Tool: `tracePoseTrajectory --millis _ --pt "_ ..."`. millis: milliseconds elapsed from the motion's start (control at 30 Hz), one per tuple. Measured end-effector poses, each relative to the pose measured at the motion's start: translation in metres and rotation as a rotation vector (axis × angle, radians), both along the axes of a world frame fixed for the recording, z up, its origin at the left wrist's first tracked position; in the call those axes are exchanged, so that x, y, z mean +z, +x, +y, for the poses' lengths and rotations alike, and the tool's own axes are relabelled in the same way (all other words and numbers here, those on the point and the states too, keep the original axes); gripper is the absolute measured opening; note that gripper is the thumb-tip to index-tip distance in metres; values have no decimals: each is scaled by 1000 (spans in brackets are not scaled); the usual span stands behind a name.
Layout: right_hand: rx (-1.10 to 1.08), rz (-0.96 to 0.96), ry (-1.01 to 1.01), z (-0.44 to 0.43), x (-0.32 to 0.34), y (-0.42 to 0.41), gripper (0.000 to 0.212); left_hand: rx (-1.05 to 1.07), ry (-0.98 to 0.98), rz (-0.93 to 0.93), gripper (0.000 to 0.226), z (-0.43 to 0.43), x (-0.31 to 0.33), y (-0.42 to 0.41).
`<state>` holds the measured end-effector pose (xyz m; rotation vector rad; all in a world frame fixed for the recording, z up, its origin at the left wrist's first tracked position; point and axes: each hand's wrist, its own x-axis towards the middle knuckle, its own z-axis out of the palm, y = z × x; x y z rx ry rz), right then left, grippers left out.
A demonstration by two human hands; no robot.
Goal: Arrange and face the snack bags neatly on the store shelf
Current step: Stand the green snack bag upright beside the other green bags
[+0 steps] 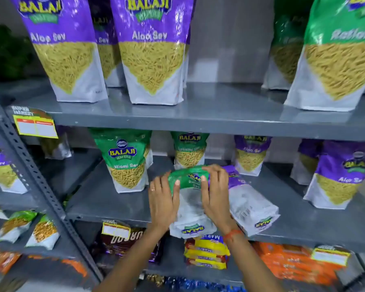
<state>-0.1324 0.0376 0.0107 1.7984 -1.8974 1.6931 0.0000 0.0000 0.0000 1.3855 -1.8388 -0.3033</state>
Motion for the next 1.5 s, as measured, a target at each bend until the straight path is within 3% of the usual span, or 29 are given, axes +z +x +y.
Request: tracePoseTrajectory --millis 100,167,233,300,333,433,500,567,633,733,867,933,1033,1100,1133,1233,1300,1367,1500 --pt "-74 -115 545 -34 -43 -12 57 -16 484 97 86 -58 -65 2" --pt "7 -253 846 -46 -69 -20 65 -49 731 232 104 -96 -119 1" --pt "53 -385 848 -52 -82 -24 67 -88 880 371 76 -100 -110 0" --pt "136 -588 740 -54 -87 -27 54 -155 934 528 34 -85 -71 7" --pt "176 -719 707 -53 -86 -27 43 -205 1010 626 23 -87 -70 11" --pt "237 -880 635 -48 -77 -24 26 -384 1170 783 47 -94 -69 20" --pt "217 -872 548 -50 -71 -25 25 -476 1137 904 40 -100 -65 21" --pt "221 -858 465 -53 -60 -28 36 -556 1066 974 51 -104 -45 19" --pt "270 -837 383 -63 -49 -33 44 -564 976 978 61 -116 -25 15" --pt "294 -777 316 -84 -39 -38 51 -509 816 931 58 -135 -6 10" --pt "235 -702 334 -95 -54 -29 52 -539 766 902 46 -144 -19 5" --pt "205 -720 365 -92 -67 -28 48 -425 692 925 44 -136 -32 1" --pt "267 -829 380 -92 -70 -30 38 -29 328 753 46 -105 -56 -9" --pt "226 -964 387 -99 -70 -33 47 -56 202 612 40 -74 -70 -22" --pt "205 -991 404 -102 -69 -34 41 -120 221 567 47 -61 -73 -30" --pt "50 -933 401 -105 -74 -31 28 -149 346 539 97 -45 -77 -45" --pt "118 -939 397 -100 -80 -28 29 -140 407 569 114 -47 -76 -48" --pt "189 -919 400 -94 -89 -23 29 -155 443 561 120 -55 -74 -46" --pt "246 -788 432 -80 -97 -13 32 -205 490 574 111 -85 -69 -33"
